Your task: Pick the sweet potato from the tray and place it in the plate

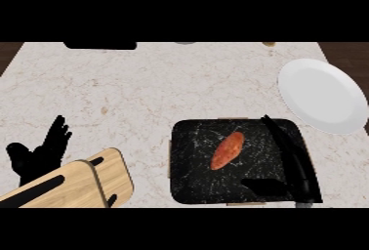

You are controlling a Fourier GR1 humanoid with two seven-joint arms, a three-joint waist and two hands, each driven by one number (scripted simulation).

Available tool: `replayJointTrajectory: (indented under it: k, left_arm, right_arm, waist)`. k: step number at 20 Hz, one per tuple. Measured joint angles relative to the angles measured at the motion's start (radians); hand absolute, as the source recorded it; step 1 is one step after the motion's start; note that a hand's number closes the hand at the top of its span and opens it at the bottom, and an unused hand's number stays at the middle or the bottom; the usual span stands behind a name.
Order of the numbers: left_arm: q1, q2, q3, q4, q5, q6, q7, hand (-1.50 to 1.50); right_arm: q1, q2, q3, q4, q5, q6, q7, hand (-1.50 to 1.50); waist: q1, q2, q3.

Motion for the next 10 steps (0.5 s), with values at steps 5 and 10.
replayJointTrajectory:
  k: [5, 10]
  left_arm:
    - [-0.007, -0.005, 0.001, 0.0, 0.001, -0.011, 0.003, 0.0]
    - [-0.016, -0.001, -0.013, 0.01, -0.013, -0.002, -0.006, 0.0]
  right_arm:
    - [-0.068, -0.04, 0.047, -0.05, 0.009, 0.182, 0.224, -1.5]
    - [-0.155, -0.036, 0.067, -0.078, -0.027, 0.337, 0.412, -1.5]
  waist:
    - [0.009, 0.003, -0.001]
    - [0.015, 0.003, 0.001]
